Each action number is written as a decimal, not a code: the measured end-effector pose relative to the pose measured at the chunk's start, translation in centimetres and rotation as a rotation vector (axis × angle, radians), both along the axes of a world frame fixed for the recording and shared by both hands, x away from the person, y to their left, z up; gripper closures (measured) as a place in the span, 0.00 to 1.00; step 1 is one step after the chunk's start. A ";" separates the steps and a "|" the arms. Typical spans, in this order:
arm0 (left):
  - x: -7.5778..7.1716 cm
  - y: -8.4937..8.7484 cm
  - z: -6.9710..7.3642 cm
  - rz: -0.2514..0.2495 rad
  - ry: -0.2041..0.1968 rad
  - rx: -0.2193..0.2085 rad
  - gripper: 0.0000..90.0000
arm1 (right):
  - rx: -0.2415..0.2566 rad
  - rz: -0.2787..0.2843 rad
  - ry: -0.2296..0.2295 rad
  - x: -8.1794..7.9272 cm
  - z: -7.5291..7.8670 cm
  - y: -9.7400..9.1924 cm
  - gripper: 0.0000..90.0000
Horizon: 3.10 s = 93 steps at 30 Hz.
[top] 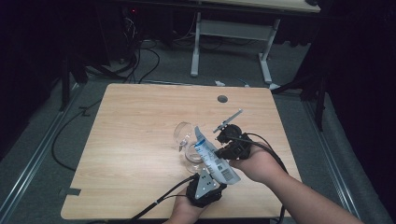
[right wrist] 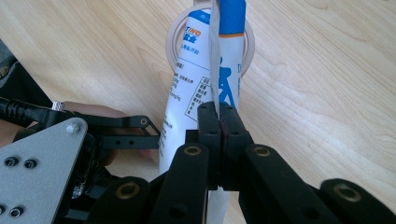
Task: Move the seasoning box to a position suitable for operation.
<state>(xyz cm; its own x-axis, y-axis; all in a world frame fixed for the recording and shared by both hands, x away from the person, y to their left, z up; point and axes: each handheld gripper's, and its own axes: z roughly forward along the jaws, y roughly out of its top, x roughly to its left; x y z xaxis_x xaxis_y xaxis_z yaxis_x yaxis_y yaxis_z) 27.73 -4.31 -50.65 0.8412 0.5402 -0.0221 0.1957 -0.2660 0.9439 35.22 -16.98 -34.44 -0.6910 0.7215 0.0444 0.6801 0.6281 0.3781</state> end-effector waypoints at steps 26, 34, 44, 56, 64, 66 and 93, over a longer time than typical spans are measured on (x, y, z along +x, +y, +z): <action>-0.2 -0.4 0.4 -0.006 -0.023 0.008 0.62 | -0.013 0.034 -0.017 0.5 0.3 0.5 1.00; -0.3 -0.5 0.6 -0.012 -0.027 0.008 0.62 | -0.021 0.036 -0.022 0.6 0.4 0.6 1.00; -0.2 -0.7 0.9 -0.008 -0.035 0.007 0.62 | -0.023 0.039 -0.034 0.8 0.5 0.7 1.00; -0.1 -0.8 1.2 -0.011 -0.053 0.020 0.63 | -0.024 0.040 -0.033 1.0 0.7 0.8 1.00; -0.1 -0.9 1.4 -0.016 -0.054 0.018 0.63 | -0.027 0.045 -0.036 1.1 0.7 0.8 1.00; -0.1 -1.0 1.4 -0.015 -0.055 0.017 0.63 | -0.029 0.047 -0.039 1.1 0.7 0.8 1.00; 0.1 -0.9 1.6 -0.008 -0.062 0.010 0.63 | -0.023 0.025 -0.013 1.5 1.0 1.1 1.00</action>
<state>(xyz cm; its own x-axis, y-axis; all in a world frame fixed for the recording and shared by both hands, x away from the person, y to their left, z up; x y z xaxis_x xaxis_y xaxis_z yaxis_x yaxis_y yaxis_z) 27.84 -5.22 -49.08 0.8449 0.5337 0.0356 0.1349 -0.2770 0.9514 36.70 -15.90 -33.41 -0.7090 0.7050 0.0192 0.6595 0.6531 0.3721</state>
